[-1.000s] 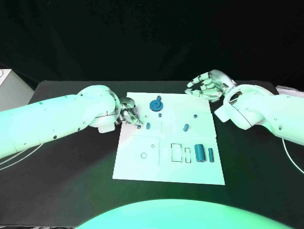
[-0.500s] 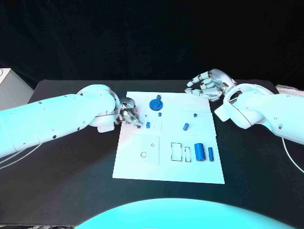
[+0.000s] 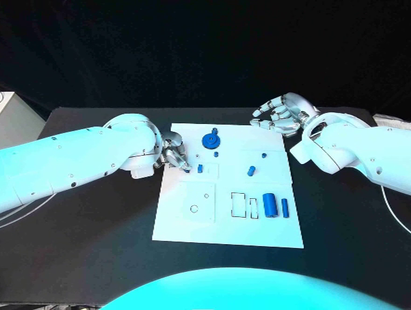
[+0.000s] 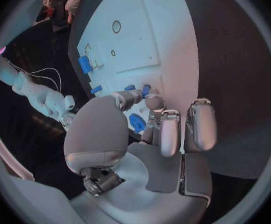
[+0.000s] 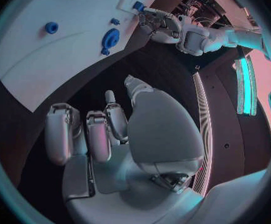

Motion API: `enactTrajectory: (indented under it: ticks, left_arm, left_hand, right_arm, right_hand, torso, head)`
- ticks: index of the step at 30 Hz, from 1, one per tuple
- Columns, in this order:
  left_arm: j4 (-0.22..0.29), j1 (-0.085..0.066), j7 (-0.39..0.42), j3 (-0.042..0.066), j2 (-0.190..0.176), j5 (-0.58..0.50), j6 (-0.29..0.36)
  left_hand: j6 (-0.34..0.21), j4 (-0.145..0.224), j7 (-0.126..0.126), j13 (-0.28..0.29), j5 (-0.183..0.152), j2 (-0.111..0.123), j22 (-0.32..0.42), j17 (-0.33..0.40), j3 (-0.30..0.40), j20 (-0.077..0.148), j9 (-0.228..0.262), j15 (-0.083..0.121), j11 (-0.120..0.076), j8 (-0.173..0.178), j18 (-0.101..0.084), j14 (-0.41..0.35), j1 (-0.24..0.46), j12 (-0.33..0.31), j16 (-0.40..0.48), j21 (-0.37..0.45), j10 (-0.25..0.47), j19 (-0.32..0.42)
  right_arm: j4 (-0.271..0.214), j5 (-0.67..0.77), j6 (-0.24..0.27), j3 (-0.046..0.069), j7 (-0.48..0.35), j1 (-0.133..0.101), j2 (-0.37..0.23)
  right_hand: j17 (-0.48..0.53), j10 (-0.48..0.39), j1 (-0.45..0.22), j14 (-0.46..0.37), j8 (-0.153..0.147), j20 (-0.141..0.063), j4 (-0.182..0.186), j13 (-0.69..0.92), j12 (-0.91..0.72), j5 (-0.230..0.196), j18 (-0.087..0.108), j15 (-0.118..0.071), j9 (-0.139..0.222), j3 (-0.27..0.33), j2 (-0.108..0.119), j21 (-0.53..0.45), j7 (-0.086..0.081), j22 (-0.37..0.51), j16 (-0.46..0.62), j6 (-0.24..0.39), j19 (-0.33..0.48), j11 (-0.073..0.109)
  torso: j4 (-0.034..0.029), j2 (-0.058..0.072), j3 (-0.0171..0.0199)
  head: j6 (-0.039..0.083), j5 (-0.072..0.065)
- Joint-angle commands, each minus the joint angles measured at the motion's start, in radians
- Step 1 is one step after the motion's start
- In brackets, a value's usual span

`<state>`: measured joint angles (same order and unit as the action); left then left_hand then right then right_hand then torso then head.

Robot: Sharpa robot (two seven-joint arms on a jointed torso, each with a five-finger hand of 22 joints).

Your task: Assemble the parts on the task board

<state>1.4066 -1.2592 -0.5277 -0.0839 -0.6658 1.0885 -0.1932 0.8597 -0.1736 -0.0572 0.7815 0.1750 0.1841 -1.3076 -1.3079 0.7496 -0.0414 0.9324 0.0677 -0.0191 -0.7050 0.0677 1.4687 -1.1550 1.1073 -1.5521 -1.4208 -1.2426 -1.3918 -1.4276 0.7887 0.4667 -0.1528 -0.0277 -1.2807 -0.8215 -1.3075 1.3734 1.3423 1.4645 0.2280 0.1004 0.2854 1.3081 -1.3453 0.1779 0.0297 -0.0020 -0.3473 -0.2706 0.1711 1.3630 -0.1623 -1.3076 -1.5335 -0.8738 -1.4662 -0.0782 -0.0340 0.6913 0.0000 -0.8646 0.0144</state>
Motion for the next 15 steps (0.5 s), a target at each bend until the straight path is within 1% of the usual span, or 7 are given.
enactTrajectory:
  ticks: [1, 15]
  left_arm:
    - [0.001, 0.002, 0.002, -0.001, 0.003, 0.012, -0.02]
    - [-0.002, 0.003, -0.004, -0.001, 0.012, 0.021, -0.02]
  left_hand:
    - [0.004, 0.148, 0.003, 0.0, 0.003, -0.012, -0.017, -0.24, 0.15, 0.002, 0.001, 0.006, -0.001, -0.005, -0.005, 0.094, -0.004, -0.001, -0.006, -0.005, -0.004, -0.005]
    - [0.007, 0.152, 0.004, 0.005, 0.004, -0.011, -0.021, -0.242, 0.155, 0.002, 0.001, 0.007, -0.001, -0.005, -0.006, 0.095, -0.003, 0.003, -0.007, -0.007, -0.008, -0.007]
  right_arm:
    - [0.0, 0.003, -0.015, 0.0, -0.01, 0.001, 0.0]
    - [-0.001, 0.003, -0.015, 0.0, -0.009, 0.001, 0.0]
  right_hand:
    - [-0.191, -0.002, -0.01, 0.084, 0.002, 0.003, 0.001, 0.059, -0.001, 0.007, 0.019, 0.004, 0.0, -0.005, -0.001, -0.006, -0.001, -0.118, 0.005, 0.007, -0.019, 0.0]
    - [-0.191, -0.002, -0.01, 0.084, 0.002, 0.003, 0.001, 0.059, -0.001, 0.007, 0.019, 0.004, 0.0, -0.005, -0.001, -0.006, -0.001, -0.118, 0.005, 0.007, -0.019, 0.0]
  torso:
    - [0.0, 0.0, 0.0004]
    - [0.0007, 0.001, 0.0006]
  head:
    - [-0.001, 0.001]
    - [-0.002, -0.001]
